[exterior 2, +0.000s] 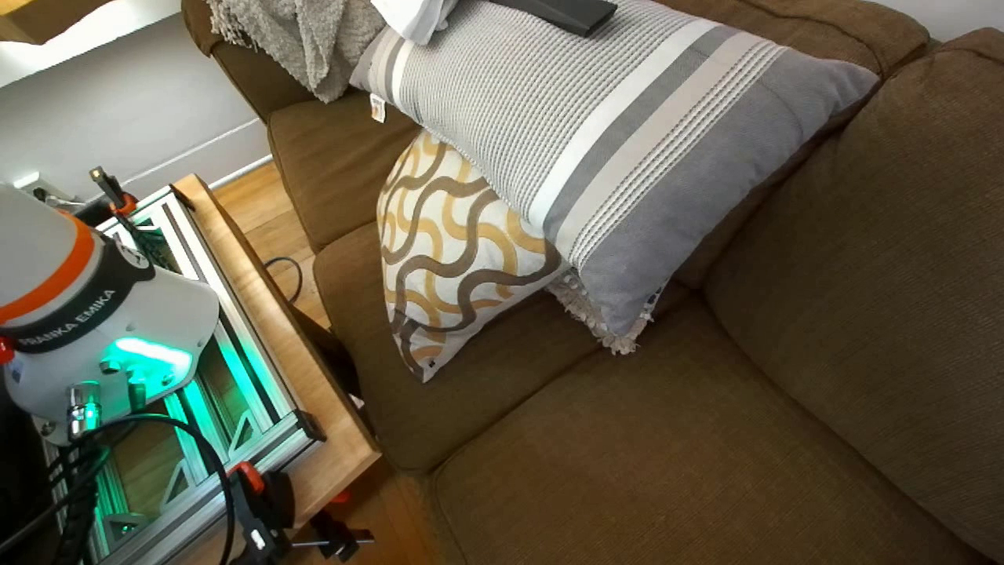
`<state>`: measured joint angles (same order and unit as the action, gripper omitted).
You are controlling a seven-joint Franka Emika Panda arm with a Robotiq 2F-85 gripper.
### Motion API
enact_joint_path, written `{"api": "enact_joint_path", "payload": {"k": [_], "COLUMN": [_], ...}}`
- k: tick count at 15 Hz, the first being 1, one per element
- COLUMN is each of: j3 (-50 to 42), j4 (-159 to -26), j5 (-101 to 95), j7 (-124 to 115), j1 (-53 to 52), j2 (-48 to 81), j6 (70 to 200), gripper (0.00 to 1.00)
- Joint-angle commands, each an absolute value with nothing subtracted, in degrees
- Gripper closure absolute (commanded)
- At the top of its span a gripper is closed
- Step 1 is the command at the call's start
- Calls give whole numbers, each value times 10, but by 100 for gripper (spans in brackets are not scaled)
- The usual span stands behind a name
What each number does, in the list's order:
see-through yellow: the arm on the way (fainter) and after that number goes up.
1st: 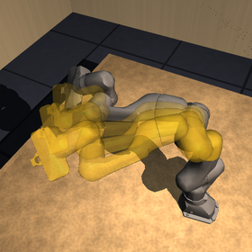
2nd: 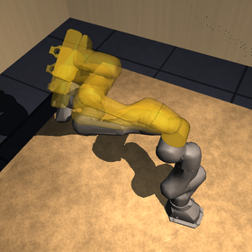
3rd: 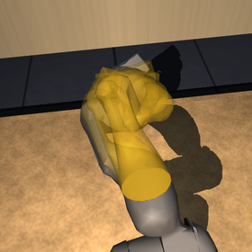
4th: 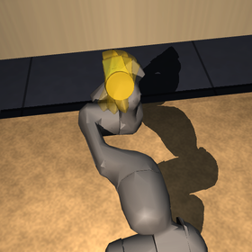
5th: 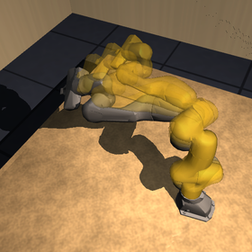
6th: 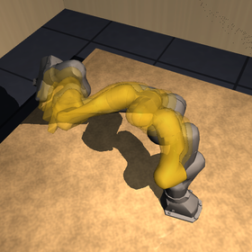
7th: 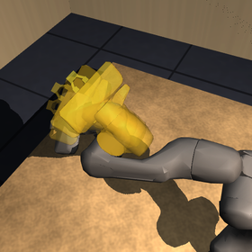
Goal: Put the book on the pillow
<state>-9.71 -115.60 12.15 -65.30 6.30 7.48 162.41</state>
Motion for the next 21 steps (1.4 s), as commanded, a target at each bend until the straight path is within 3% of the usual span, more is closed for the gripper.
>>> {"api": "enact_joint_path", "payload": {"k": [1, 9, 14, 15, 17, 18, 21], "j3": [-69, -141, -234, -204, -220, -223, -272], "j4": [-1283, -1442, -1445, -1443, -1443, -1443, -1424], "j5": [256, 432, 539, 505, 519, 521, 589], "j7": [-521, -363, -266, -290, -282, -282, -212], "j1": [79, 30, -70, -43, -57, -59, -137], "j2": [-64, -194, -204, -189, -189, -189, -196], "j6": [1680, 1776, 1756, 1762, 1762, 1762, 1810], "gripper": [97, 97, 97, 90, 90, 97, 97]}}
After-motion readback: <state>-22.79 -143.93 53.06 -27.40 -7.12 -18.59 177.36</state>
